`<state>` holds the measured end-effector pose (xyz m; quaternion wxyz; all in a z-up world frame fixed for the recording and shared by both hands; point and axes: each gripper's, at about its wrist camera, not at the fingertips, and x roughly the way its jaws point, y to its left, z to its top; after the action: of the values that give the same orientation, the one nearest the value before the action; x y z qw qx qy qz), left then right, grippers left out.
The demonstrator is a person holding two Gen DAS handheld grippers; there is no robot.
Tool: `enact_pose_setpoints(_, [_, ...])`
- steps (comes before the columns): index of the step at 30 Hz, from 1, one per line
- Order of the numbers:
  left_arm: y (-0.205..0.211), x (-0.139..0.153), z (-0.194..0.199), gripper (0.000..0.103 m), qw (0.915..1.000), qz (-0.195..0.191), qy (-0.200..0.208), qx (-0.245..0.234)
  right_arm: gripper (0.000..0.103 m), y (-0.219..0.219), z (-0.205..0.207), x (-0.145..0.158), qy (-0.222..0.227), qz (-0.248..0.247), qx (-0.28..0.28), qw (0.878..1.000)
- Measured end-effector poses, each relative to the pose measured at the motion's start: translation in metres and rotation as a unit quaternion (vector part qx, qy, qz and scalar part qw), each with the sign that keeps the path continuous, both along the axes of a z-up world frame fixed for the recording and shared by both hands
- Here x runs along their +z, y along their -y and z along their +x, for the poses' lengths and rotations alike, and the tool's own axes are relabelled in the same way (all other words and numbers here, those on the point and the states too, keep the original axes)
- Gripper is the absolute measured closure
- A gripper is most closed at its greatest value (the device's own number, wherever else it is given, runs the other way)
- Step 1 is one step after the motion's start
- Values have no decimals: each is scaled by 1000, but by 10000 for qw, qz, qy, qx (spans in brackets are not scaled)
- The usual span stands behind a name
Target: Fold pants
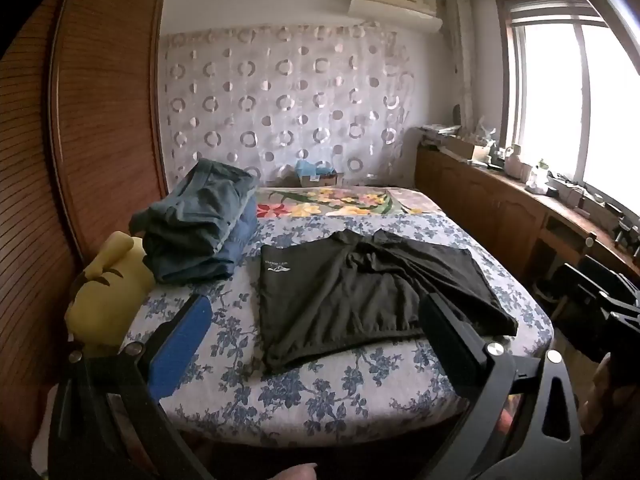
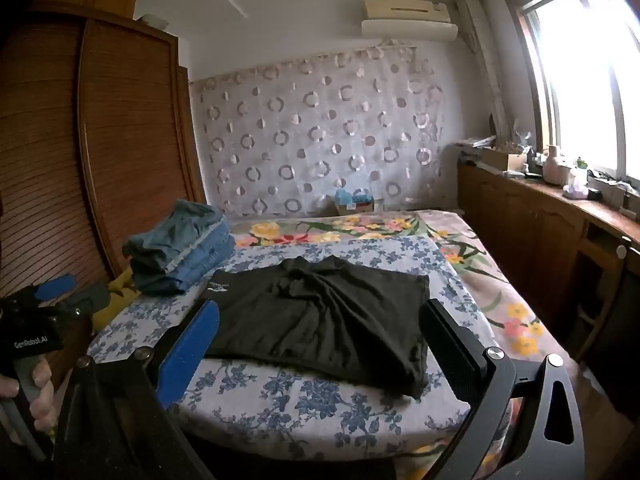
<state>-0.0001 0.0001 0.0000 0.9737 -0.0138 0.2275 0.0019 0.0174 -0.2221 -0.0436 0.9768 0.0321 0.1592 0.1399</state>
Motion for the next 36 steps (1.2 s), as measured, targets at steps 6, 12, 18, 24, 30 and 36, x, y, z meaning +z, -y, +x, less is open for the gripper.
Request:
enact_pose_setpoints(6, [0,0,0,0,10000,-10,-30,1,3,-2,-2,1,59,-27,-37,10000])
enact_pose_setpoints(12, [0,0,0,0,10000,-11,-21,-3,3,-4,-4,-1,50,-37,-28,10000])
enact_pose_setpoints(18, [0,0,0,0,10000,0,-4,2,3,0,-2,2,33,21,-3,10000])
enact_pose_setpoints(24, [0,0,0,0,10000,11,7,-2,3,0,-3,2,39,39,-18,10000])
enact_pose_setpoints(30, [0,0,0,0,10000,17,20,1,3,-1,-3,2,42,35,-16,10000])
enact_pose_setpoints(36, [0,0,0,0,10000,24,26,1,3,-1,-4,2,40,38,-6,10000])
